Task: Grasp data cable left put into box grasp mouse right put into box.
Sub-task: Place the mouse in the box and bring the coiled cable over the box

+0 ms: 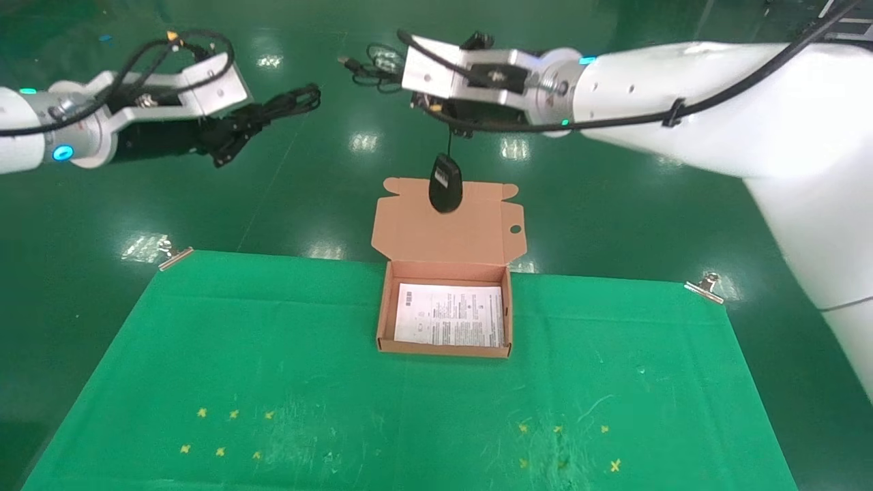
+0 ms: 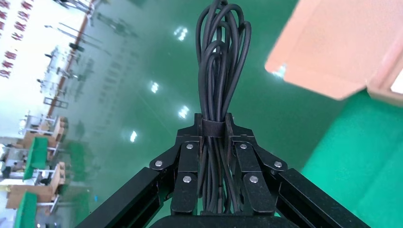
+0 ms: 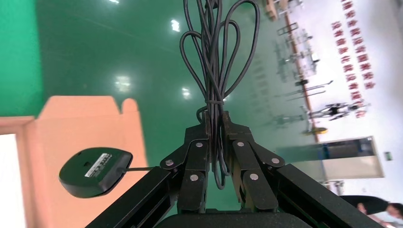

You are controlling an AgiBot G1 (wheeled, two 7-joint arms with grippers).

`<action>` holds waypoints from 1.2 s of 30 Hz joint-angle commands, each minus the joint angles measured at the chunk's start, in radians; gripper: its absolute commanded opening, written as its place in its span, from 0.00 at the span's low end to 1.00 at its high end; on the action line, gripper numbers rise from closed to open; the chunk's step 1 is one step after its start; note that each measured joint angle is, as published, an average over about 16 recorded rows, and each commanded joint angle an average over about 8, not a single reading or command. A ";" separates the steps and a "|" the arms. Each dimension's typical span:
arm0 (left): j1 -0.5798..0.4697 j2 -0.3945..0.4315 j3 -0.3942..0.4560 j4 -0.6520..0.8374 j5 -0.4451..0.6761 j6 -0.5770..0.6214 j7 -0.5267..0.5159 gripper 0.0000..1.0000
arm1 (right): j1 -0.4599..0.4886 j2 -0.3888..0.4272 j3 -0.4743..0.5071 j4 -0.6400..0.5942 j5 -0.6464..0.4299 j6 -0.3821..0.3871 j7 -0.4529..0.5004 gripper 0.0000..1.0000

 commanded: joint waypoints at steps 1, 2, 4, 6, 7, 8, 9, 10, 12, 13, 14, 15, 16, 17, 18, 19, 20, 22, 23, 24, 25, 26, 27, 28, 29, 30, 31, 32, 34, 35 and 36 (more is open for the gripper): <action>0.004 0.000 0.007 0.008 0.013 0.002 -0.004 0.00 | -0.009 -0.007 -0.004 -0.014 0.004 -0.001 -0.004 0.00; 0.007 -0.001 0.011 0.010 0.023 0.004 -0.009 0.00 | -0.014 -0.010 -0.008 -0.021 0.008 0.000 -0.006 0.00; 0.012 -0.005 0.018 0.012 0.044 0.007 -0.022 0.00 | -0.024 -0.017 -0.018 -0.035 0.019 0.001 -0.010 0.00; 0.017 -0.009 0.025 0.010 0.065 0.011 -0.038 0.00 | -0.034 -0.023 -0.031 -0.048 0.031 0.003 -0.014 0.00; 0.020 -0.012 0.027 0.008 0.075 0.013 -0.047 0.00 | -0.039 -0.025 -0.038 -0.054 0.039 0.005 -0.015 0.00; 0.022 -0.014 0.030 0.006 0.086 0.016 -0.057 0.00 | -0.044 -0.027 -0.046 -0.060 0.047 0.007 -0.016 0.00; 0.025 -0.017 0.033 0.002 0.096 0.018 -0.066 0.00 | -0.048 -0.029 -0.054 -0.066 0.056 0.009 -0.016 0.00; 0.028 -0.020 0.035 -0.001 0.105 0.021 -0.076 0.00 | -0.053 -0.031 -0.064 -0.071 0.065 0.012 -0.017 0.00; 0.033 -0.025 0.039 -0.011 0.123 0.028 -0.095 0.00 | -0.061 -0.034 -0.084 -0.080 0.084 0.019 -0.016 0.00; 0.035 -0.028 0.041 -0.017 0.130 0.031 -0.105 0.00 | -0.065 -0.035 -0.095 -0.085 0.095 0.023 -0.015 0.00; 0.037 -0.030 0.042 -0.022 0.137 0.034 -0.114 0.00 | -0.069 -0.037 -0.106 -0.088 0.106 0.027 -0.014 0.00; 0.039 -0.032 0.044 -0.028 0.143 0.036 -0.122 0.00 | -0.072 -0.038 -0.118 -0.091 0.118 0.032 -0.012 0.00; 0.040 -0.033 0.044 -0.034 0.149 0.038 -0.130 0.00 | -0.075 -0.039 -0.130 -0.094 0.130 0.036 -0.010 0.00; 0.042 -0.035 0.045 -0.039 0.154 0.040 -0.137 0.00 | -0.079 -0.039 -0.143 -0.096 0.143 0.042 -0.007 0.00; 0.043 -0.036 0.045 -0.045 0.158 0.041 -0.143 0.00 | -0.082 -0.040 -0.156 -0.097 0.156 0.047 -0.004 0.00; 0.045 -0.037 0.046 -0.050 0.161 0.042 -0.149 0.00 | -0.085 -0.041 -0.169 -0.098 0.169 0.052 -0.001 0.00; 0.046 -0.037 0.046 -0.054 0.164 0.043 -0.154 0.00 | -0.088 -0.042 -0.183 -0.098 0.182 0.058 0.003 0.00; 0.048 -0.039 0.046 -0.062 0.170 0.045 -0.162 0.00 | -0.093 -0.043 -0.211 -0.099 0.208 0.070 0.013 0.00; 0.049 -0.040 0.047 -0.065 0.172 0.045 -0.166 0.00 | -0.096 -0.043 -0.225 -0.099 0.221 0.077 0.018 0.00; 0.050 -0.040 0.047 -0.068 0.174 0.046 -0.169 0.00 | -0.098 -0.044 -0.240 -0.100 0.234 0.084 0.024 0.00; 0.051 -0.041 0.047 -0.071 0.176 0.046 -0.172 0.00 | -0.101 -0.044 -0.253 -0.101 0.247 0.091 0.031 0.00; 0.051 -0.041 0.047 -0.073 0.177 0.046 -0.174 0.00 | -0.103 -0.044 -0.266 -0.103 0.259 0.098 0.037 0.00; 0.052 -0.041 0.047 -0.075 0.179 0.047 -0.177 0.00 | -0.105 -0.045 -0.280 -0.106 0.272 0.106 0.045 0.00; 0.052 -0.042 0.047 -0.077 0.180 0.047 -0.179 0.00 | -0.108 -0.045 -0.293 -0.109 0.286 0.113 0.052 0.00; 0.053 -0.042 0.047 -0.079 0.181 0.047 -0.180 0.00 | -0.112 -0.045 -0.305 -0.114 0.299 0.121 0.060 0.00; 0.053 -0.042 0.047 -0.080 0.182 0.048 -0.182 0.00 | -0.115 -0.045 -0.317 -0.120 0.312 0.129 0.068 0.00; 0.054 -0.043 0.047 -0.082 0.183 0.048 -0.183 0.00 | -0.119 -0.045 -0.329 -0.127 0.326 0.136 0.077 0.00; 0.054 -0.043 0.047 -0.083 0.184 0.048 -0.185 0.00 | -0.124 -0.045 -0.340 -0.136 0.340 0.144 0.086 0.00; 0.055 -0.043 0.047 -0.085 0.185 0.048 -0.187 0.00 | -0.133 -0.045 -0.361 -0.160 0.367 0.157 0.105 0.00; 0.055 -0.043 0.047 -0.086 0.186 0.049 -0.188 0.00 | -0.137 -0.045 -0.371 -0.172 0.379 0.162 0.114 0.00; 0.055 -0.043 0.047 -0.086 0.186 0.049 -0.188 0.00 | -0.142 -0.045 -0.381 -0.186 0.391 0.167 0.123 0.00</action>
